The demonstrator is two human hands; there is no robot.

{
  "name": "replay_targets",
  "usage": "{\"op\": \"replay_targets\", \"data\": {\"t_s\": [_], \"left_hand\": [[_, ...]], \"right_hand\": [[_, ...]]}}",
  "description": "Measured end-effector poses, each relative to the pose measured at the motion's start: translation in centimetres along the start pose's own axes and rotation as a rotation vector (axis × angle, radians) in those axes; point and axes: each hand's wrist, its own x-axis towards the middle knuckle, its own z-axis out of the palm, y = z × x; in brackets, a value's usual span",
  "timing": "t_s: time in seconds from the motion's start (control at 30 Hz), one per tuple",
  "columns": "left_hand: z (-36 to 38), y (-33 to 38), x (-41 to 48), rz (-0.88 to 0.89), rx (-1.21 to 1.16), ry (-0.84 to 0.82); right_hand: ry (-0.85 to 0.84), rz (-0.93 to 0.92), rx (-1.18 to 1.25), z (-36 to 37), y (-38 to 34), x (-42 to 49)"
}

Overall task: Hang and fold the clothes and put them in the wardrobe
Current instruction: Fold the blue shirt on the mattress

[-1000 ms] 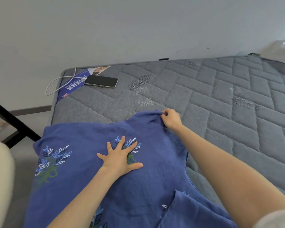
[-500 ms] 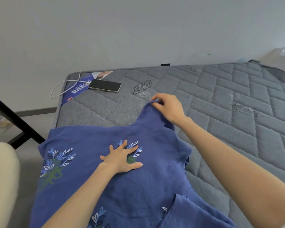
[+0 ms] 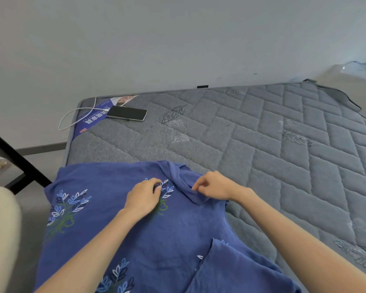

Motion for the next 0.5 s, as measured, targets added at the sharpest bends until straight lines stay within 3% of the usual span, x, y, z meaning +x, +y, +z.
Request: {"op": "replay_targets", "data": {"t_s": [0.07,0.13,0.27,0.43,0.5], "left_hand": [[0.0,1.2,0.7,0.066,-0.035,0.038],[0.1,2.6,1.7,0.121,-0.083,0.025],[0.5,6.1,3.5,0.139,-0.029,-0.055],[1.4,7.7,5.7,0.012,0.119,-0.103],[1.8,7.4,6.4,-0.001,0.195,-0.127]], "right_hand": [[0.256,0.056,0.094,0.4,0.9,0.1],[0.408,0.143,0.158,0.9,1.8,0.2],[0.287,0.301,0.136,2.0,2.6,0.5],[0.288,0.267,0.124,3.1,2.8,0.3],[0.201,0.276,0.067,3.2,2.8,0.4]]}}
